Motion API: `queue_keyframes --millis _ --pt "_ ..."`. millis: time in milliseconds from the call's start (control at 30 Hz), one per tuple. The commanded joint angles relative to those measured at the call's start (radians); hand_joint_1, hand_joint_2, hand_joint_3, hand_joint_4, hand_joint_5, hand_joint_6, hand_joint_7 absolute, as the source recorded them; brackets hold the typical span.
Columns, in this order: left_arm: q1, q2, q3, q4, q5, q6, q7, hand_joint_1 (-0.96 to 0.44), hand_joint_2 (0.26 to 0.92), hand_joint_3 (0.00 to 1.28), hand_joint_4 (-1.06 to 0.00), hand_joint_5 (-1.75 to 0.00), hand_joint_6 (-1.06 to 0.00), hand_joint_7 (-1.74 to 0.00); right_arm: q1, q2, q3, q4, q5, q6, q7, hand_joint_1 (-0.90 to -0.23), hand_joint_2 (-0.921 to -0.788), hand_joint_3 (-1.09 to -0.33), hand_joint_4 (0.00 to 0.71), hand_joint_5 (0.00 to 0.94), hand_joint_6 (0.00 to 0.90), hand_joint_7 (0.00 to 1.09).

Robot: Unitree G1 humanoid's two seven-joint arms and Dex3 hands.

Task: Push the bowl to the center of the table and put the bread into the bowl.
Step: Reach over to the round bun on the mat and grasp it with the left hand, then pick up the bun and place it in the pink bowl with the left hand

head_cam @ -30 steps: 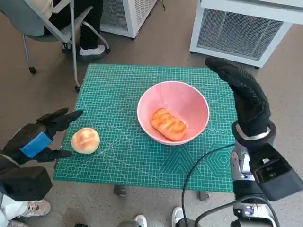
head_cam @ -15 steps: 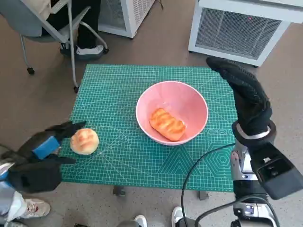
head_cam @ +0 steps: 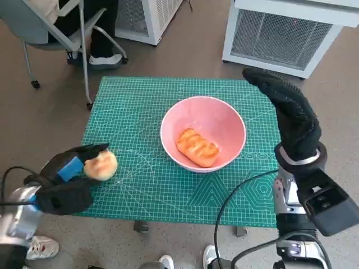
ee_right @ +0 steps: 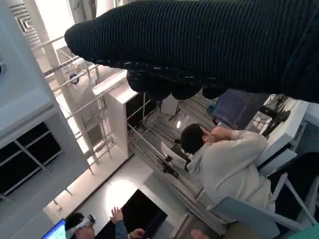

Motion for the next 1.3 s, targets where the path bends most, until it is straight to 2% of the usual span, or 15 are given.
queue_keyframes --millis 33,67,100,133,167,200,233,267,400,633,1067,1300 --pt "-0.027 -0.008 -0.023 0.079 0.016 -0.05 0.058 -0.15 0.903 0.01 -0.61 -0.17 -0.56 -0.31 0.003 0.003 0.001 0.006 0.006 0.006 0.014 -0.647 -0.921 -0.856 -0.001 0.501 -0.001 0.73" --pt "-0.032 -0.008 -0.026 0.092 0.016 -0.058 0.066 -0.13 0.91 0.03 -0.6 -0.29 -0.53 -0.48 0.003 0.004 0.001 0.007 0.006 0.005 0.014 -0.647 -0.921 -0.856 -0.001 0.501 -0.001 0.73" --pt "-0.038 -0.008 -0.027 0.105 0.014 -0.067 0.074 -0.12 0.911 0.03 -0.59 -0.34 -0.52 -0.52 0.002 0.004 0.001 0.009 0.005 0.004 0.015 -0.647 -0.921 -0.856 -0.001 0.501 -0.001 0.73" --pt "-0.042 -0.008 -0.029 0.114 0.014 -0.074 0.08 -0.17 0.913 0.07 -0.57 -0.42 -0.52 -0.7 0.001 0.004 0.0 0.011 0.005 0.004 0.015 -0.646 -0.921 -0.856 -0.001 0.502 -0.001 0.73" --pt "-0.046 -0.006 -0.031 0.123 0.013 -0.082 0.086 -0.23 0.916 0.14 -0.53 -0.56 -0.5 -0.97 0.0 0.004 0.0 0.012 0.005 0.003 0.016 -0.646 -0.921 -0.857 -0.001 0.502 -0.001 0.73" --pt "-0.05 -0.005 -0.032 0.13 0.013 -0.089 0.091 -0.15 0.918 0.18 -0.48 -0.86 -0.49 -1.13 0.0 0.004 0.0 0.013 0.005 0.003 0.016 -0.645 -0.921 -0.857 -0.001 0.506 -0.001 0.73" --pt "-0.052 -0.004 -0.033 0.133 0.01 -0.095 0.092 -0.1 0.919 0.22 -0.44 -1.05 -0.49 -1.24 -0.001 0.004 0.0 0.013 0.005 0.003 0.016 -0.645 -0.921 -0.857 -0.001 0.509 -0.001 0.73" --pt "-0.054 -0.003 -0.034 0.136 0.008 -0.1 0.094 -0.06 0.92 0.23 -0.42 -1.16 -0.49 -1.3 -0.001 0.004 -0.001 0.014 0.005 0.003 0.017 -0.643 -0.921 -0.858 -0.001 0.511 -0.001 0.73" --pt "-0.066 0.0 -0.036 0.146 -0.002 -0.112 0.087 -0.02 0.92 0.23 -0.44 -1.32 -0.49 -1.33 -0.005 0.004 -0.002 0.018 0.006 0.004 0.018 -0.64 -0.921 -0.859 -0.001 0.516 -0.001 0.73" --pt "-0.086 0.011 -0.038 0.149 -0.011 -0.129 0.069 0.0 0.92 0.22 -0.45 -1.41 -0.53 -1.27 -0.009 0.007 -0.002 0.023 0.005 0.002 0.017 -0.636 -0.921 -0.859 -0.001 0.52 -0.001 0.73" --pt "-0.101 0.034 0.034 -0.048 -0.112 -0.084 -0.041 0.0 0.921 0.19 -0.48 -1.38 -0.56 -1.25 -0.013 -0.001 -0.007 0.029 0.005 -0.009 0.022 -0.638 -0.921 -0.859 -0.001 0.528 -0.001 0.74" --pt "-0.157 0.012 0.068 -0.169 -0.144 -0.06 -0.049 0.0 0.92 0.18 -0.49 -1.36 -0.57 -1.23 -0.023 -0.005 -0.011 0.038 0.006 -0.013 0.026 -0.637 -0.921 -0.858 -0.001 0.53 -0.001 0.74"
